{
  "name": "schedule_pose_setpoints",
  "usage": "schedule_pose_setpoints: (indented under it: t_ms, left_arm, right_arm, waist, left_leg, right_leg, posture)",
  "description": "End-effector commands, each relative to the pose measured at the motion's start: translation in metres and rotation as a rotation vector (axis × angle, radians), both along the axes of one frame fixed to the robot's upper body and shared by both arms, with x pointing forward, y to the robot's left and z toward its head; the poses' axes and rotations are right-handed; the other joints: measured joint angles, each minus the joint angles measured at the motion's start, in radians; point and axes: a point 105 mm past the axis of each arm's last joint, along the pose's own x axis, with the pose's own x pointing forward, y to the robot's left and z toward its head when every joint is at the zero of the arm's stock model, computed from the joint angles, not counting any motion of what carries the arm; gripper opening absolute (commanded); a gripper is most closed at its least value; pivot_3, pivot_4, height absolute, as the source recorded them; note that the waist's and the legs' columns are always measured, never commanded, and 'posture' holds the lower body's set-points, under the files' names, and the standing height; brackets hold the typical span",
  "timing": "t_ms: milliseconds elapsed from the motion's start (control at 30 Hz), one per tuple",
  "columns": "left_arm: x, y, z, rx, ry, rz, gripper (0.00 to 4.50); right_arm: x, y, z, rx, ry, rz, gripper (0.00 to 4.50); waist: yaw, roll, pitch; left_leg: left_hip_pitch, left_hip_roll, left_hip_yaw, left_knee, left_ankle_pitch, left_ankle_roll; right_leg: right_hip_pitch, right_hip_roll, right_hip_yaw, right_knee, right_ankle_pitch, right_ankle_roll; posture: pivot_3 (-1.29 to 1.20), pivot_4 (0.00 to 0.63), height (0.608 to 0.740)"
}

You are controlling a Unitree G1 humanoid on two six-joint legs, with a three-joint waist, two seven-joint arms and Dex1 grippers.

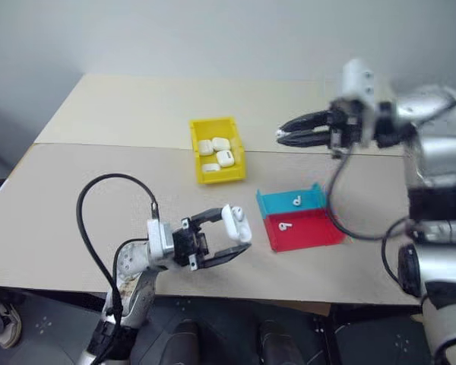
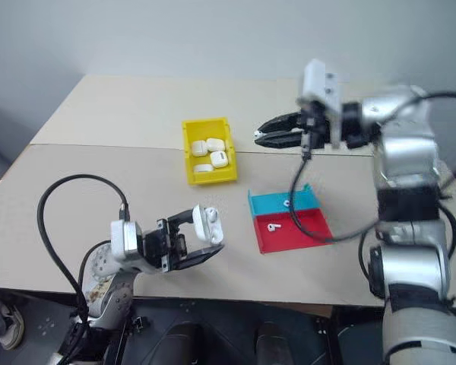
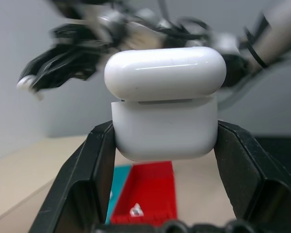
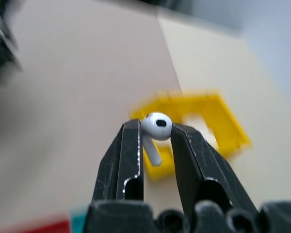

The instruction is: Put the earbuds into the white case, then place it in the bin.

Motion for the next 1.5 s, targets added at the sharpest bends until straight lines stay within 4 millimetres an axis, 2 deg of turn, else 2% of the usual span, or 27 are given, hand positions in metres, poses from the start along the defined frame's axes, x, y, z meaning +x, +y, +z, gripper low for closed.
schedule_pose_setpoints:
  t_ms: [33, 167, 333, 600, 833, 1500]
  left_arm:
    - [-0.005, -0.005, 0.022, -0.048, -0.041, -0.049, 2.76]
    - [-0.002, -0.008, 0.030, -0.041, -0.045, -0.099, 2.76]
    - [0.004, -0.014, 0.033, -0.039, -0.047, -0.128, 2.76]
    - [-0.001, -0.015, 0.032, -0.044, -0.040, -0.157, 2.76]
    - [-0.002, -0.016, 0.031, -0.051, -0.054, -0.148, 2.76]
    - [-0.001, -0.018, 0.030, -0.054, -0.062, -0.134, 2.76]
  right_arm:
    - [-0.060, -0.011, 0.039, 0.278, -0.039, 0.157, 0.92]
    - [-0.092, -0.008, 0.020, 0.325, 0.002, 0.219, 0.92]
    - [-0.104, 0.008, 0.004, 0.388, 0.099, 0.274, 0.92]
    - [-0.101, 0.031, -0.016, 0.349, 0.193, 0.284, 0.92]
    - [-0.097, 0.041, -0.028, 0.315, 0.284, 0.282, 0.92]
    - [-0.095, 0.045, -0.046, 0.282, 0.346, 0.247, 0.92]
  waist:
    - [-0.005, 0.000, 0.000]
    - [-0.016, 0.000, -0.001]
    - [-0.026, 0.000, -0.001]
    - [-0.020, 0.000, -0.001]
    - [-0.016, 0.000, -0.001]
    - [-0.016, -0.001, -0.001]
  left_leg:
    - [0.000, 0.000, 0.000, 0.000, 0.000, 0.000]
    - [0.002, 0.000, 0.000, 0.000, 0.000, 0.000]
    - [0.003, 0.000, 0.001, 0.000, 0.000, 0.000]
    - [0.002, 0.000, 0.001, 0.000, 0.000, 0.000]
    - [0.002, 0.000, 0.001, 0.000, 0.000, 0.000]
    - [0.002, 0.000, 0.001, 0.000, 0.000, 0.000]
  right_leg:
    - [0.000, 0.000, 0.000, 0.001, 0.000, 0.000]
    - [0.002, 0.001, 0.001, 0.000, 0.000, 0.000]
    - [0.002, 0.001, 0.003, 0.001, 0.000, 0.001]
    - [0.001, 0.001, 0.002, 0.000, 0.000, 0.001]
    - [0.001, 0.001, 0.002, 0.000, 0.000, 0.001]
    - [0.001, 0.001, 0.002, -0.001, 0.000, 0.001]
  posture:
    - [0.00, 0.150, 0.740]
    - [0.00, 0.150, 0.740]
    - [0.00, 0.150, 0.740]
    - [0.00, 0.150, 0.740]
    - [0.00, 0.150, 0.740]
    - [0.00, 0.150, 0.740]
